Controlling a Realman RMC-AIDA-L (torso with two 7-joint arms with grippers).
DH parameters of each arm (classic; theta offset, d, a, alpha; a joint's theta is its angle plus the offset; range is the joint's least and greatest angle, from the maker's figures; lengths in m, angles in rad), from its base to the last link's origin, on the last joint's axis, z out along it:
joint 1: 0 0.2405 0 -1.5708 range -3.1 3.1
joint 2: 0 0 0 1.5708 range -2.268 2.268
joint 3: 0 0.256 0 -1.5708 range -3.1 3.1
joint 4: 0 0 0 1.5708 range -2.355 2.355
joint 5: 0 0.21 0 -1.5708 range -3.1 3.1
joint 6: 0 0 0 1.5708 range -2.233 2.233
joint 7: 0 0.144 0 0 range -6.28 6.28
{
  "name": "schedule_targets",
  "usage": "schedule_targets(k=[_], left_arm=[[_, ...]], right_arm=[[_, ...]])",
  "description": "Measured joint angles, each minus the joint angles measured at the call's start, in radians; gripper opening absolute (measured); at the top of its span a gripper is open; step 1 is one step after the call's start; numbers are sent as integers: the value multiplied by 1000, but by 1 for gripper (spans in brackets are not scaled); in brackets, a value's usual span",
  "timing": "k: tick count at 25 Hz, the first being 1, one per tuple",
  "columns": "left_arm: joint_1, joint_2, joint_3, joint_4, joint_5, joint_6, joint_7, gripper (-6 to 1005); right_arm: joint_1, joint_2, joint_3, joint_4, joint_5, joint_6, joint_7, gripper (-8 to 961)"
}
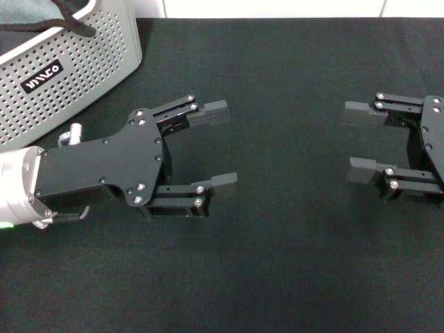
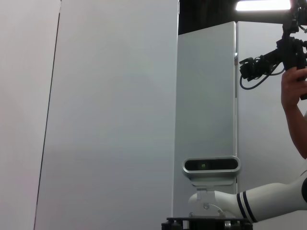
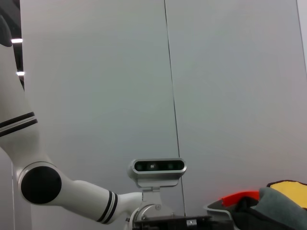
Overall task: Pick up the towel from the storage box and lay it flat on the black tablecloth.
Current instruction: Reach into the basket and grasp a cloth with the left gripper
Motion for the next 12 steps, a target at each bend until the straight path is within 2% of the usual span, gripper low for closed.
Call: schedule_targets(k=[12], left_arm=[[0,-1,-2,-15,1,-3,13,875]], right_arm=[[0,1,0,1,1,-2,0,634]])
